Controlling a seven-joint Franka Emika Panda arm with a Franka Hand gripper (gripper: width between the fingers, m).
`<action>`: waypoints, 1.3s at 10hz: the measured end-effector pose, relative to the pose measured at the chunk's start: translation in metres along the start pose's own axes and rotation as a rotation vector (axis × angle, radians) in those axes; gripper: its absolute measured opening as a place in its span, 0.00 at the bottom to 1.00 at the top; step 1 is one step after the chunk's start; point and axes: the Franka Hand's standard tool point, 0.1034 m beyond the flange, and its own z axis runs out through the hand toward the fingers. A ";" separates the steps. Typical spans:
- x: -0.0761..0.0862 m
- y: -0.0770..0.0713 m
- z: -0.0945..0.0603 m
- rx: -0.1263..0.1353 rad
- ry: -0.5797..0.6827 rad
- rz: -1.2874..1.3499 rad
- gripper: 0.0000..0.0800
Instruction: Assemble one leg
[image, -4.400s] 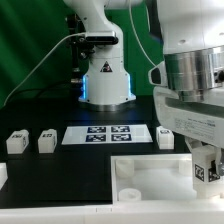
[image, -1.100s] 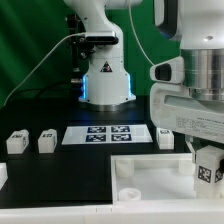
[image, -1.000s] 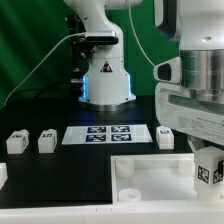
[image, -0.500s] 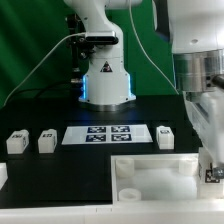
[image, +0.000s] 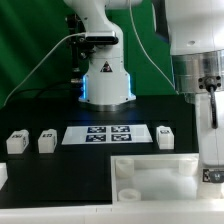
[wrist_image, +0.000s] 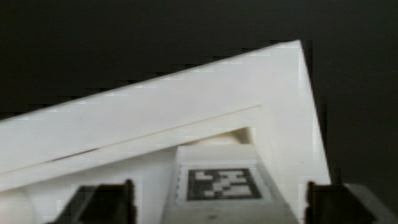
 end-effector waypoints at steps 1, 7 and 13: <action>0.000 0.000 0.000 0.000 0.000 -0.004 0.77; -0.026 0.010 -0.019 0.049 -0.050 -0.033 0.81; -0.028 0.012 -0.018 0.047 -0.048 -0.062 0.81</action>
Offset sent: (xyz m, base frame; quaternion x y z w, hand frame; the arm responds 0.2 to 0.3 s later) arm -0.0135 0.0168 0.0096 0.0335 -0.0329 0.0087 0.9989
